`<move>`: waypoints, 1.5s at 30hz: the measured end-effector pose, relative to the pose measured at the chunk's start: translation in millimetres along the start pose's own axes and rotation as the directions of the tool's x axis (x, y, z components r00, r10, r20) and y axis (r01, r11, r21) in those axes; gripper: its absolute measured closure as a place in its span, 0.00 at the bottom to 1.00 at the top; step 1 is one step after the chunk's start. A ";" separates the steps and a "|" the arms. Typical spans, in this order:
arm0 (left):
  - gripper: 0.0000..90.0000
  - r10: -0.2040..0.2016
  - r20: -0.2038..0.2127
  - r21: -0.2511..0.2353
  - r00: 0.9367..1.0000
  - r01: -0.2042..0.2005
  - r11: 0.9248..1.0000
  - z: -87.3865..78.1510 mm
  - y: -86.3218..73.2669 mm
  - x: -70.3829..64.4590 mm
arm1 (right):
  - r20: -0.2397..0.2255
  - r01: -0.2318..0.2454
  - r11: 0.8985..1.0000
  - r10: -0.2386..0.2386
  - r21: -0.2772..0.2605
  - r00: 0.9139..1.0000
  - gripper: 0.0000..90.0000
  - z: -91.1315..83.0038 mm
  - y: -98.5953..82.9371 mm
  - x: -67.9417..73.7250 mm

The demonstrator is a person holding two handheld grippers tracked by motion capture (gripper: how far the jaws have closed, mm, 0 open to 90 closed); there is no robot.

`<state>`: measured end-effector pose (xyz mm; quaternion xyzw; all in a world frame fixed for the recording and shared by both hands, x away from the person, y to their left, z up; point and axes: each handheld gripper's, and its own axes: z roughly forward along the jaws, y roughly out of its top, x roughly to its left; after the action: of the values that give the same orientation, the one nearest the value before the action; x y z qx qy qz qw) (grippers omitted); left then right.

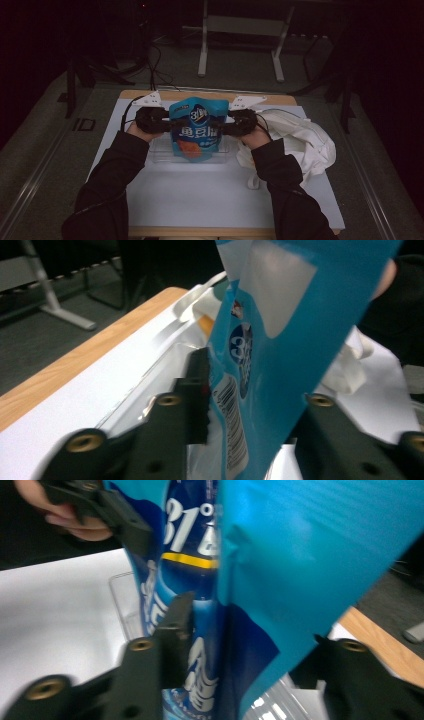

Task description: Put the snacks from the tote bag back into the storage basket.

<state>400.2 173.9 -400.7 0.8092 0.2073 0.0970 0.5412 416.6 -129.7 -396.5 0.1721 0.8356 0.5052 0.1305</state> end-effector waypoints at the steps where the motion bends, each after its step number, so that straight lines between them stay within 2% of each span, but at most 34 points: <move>1: 0.67 -0.002 -0.021 0.002 1.000 0.002 1.000 -0.8 0.2 -1.3 | -0.003 -0.006 1.000 0.006 0.001 1.000 0.53 -0.3 -0.3 -0.6; 6: 0.43 -0.020 -0.054 0.015 0.998 0.021 1.000 -2.8 -2.0 -4.4 | 0.001 -0.025 0.999 0.025 -0.021 1.000 0.35 -4.9 -1.1 -2.0; 7: 0.36 -0.033 -0.050 0.014 0.998 0.033 0.999 -2.7 -2.9 -4.8 | 0.000 -0.031 0.999 0.031 -0.024 1.000 0.32 -6.2 -0.8 -2.3; 8: 0.30 -0.029 -0.021 0.023 0.999 0.029 0.999 -2.7 -4.3 -4.8 | -0.002 -0.032 0.999 0.032 -0.028 0.999 0.29 -8.1 -0.7 -2.6; 9: 0.19 -0.017 -0.012 0.031 1.000 0.018 0.999 -2.5 -5.4 -6.5 | -0.008 -0.027 0.999 0.027 -0.038 1.000 0.24 -9.9 -0.7 -2.5; 10: 0.12 -0.021 -0.008 0.030 1.000 0.022 0.999 -2.6 -6.4 -7.9 | -0.011 -0.027 0.999 0.027 -0.039 1.000 0.20 -11.7 -0.6 -2.7; 12: 0.11 -0.030 -0.022 0.016 0.999 0.031 0.999 -3.6 -8.1 -10.7 | -0.032 -0.034 0.998 0.033 -0.047 0.999 0.17 -15.8 -0.8 -3.3; 14: 0.05 -0.053 -0.025 -0.007 0.998 0.053 0.999 -6.2 -8.7 -13.3 | -0.030 -0.046 0.997 0.044 -0.057 0.999 0.16 -19.4 -1.3 -3.8; 16: 0.04 -0.065 -0.028 -0.025 0.997 0.065 0.998 -9.6 -9.0 -16.8 | -0.031 -0.027 0.998 0.026 -0.056 0.999 0.15 -22.6 -2.7 -3.4; 19: 0.03 -0.074 -0.052 -0.039 0.996 0.072 0.997 -15.5 -9.3 -23.3 | -0.025 -0.001 0.999 0.000 -0.051 1.000 0.15 -26.2 -4.9 -0.8; 21: 0.03 -0.087 -0.086 -0.048 0.993 0.083 0.995 -19.4 -10.2 -28.6 | -0.020 0.004 0.999 -0.005 -0.038 1.000 0.15 -29.1 -6.3 0.9; 27: 0.03 -0.131 -0.121 -0.027 0.984 0.129 0.991 -28.6 -17.0 -41.7 | -0.011 0.001 0.999 -0.001 -0.033 1.000 0.16 -40.5 -11.7 7.2; 30: 0.03 -0.131 -0.139 -0.027 0.981 0.129 0.991 -31.2 -18.5 -44.7 | -0.006 -0.007 0.999 0.007 -0.034 1.000 0.16 -44.7 -13.8 9.5; 31: 0.03 -0.129 -0.151 -0.014 0.980 0.128 0.992 -36.7 -23.2 -51.9 | 0.000 -0.005 1.000 0.005 -0.029 1.000 0.16 -48.3 -16.0 12.0; 32: 0.03 -0.124 -0.153 -0.006 0.980 0.125 0.992 -38.2 -24.8 -54.4 | 0.000 -0.005 1.000 0.005 -0.029 1.000 0.16 -49.7 -16.9 13.1; 35: 0.03 -0.133 -0.126 -0.010 0.983 0.133 0.991 -42.6 -30.7 -61.1 | 0.005 -0.004 1.000 0.004 -0.030 1.000 0.16 -55.2 -20.8 16.3; 37: 0.03 -0.149 -0.124 -0.034 0.981 0.146 0.989 -45.7 -35.3 -66.0 | 0.009 -0.008 0.999 0.009 -0.031 1.000 0.16 -59.9 -24.4 18.7; 40: 0.03 -0.147 -0.158 -0.023 0.976 0.145 0.989 -47.3 -41.5 -73.2 | 0.008 -0.019 0.999 0.019 -0.030 1.000 0.16 -65.3 -29.3 21.7; 44: 0.03 -0.168 -0.153 -0.035 0.974 0.165 0.986 -47.0 -54.3 -85.4 | 0.007 -0.031 0.999 0.031 -0.030 0.999 0.16 -71.5 -39.0 26.7; 45: 0.03 -0.170 -0.158 -0.021 0.973 0.169 0.985 -45.6 -57.0 -88.7 | 0.007 -0.024 0.999 0.024 -0.026 1.000 0.16 -72.7 -41.6 28.4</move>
<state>290.3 191.6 -428.9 0.7761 0.3179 0.1154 0.5323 355.9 -193.8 -401.6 0.1820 0.8264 0.5169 0.1296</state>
